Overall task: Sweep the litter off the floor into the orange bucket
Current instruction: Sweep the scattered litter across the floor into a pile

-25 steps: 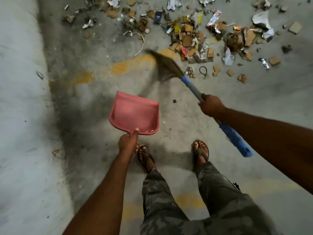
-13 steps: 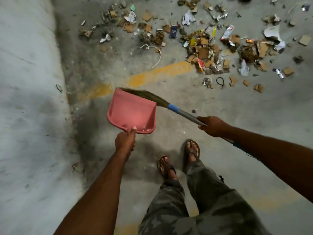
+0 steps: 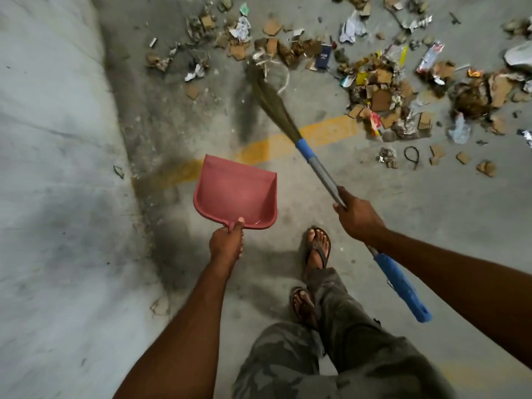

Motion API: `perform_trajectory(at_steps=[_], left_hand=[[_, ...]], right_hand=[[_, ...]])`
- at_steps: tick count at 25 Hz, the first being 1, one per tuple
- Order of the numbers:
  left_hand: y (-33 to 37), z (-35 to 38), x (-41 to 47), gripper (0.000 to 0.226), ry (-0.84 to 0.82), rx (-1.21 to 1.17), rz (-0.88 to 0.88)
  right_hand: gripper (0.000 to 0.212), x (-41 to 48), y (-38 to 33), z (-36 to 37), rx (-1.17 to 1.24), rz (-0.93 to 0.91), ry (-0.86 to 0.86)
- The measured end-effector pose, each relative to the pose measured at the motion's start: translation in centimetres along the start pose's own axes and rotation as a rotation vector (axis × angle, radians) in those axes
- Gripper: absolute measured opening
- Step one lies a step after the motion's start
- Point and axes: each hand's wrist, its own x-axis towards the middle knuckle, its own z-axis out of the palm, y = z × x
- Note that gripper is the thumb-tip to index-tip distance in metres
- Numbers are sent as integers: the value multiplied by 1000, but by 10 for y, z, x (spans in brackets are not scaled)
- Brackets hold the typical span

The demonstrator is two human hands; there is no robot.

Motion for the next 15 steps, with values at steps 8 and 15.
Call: perform_trajectory(at_steps=[8,15], left_hand=[[79,-38,80,50,-25,145,73],[153,-61,141,60,-201,272,232]], right_hand=[[36,120,-84,-28,-29,91,-25],[50,85,-144,-35,354,191,364]])
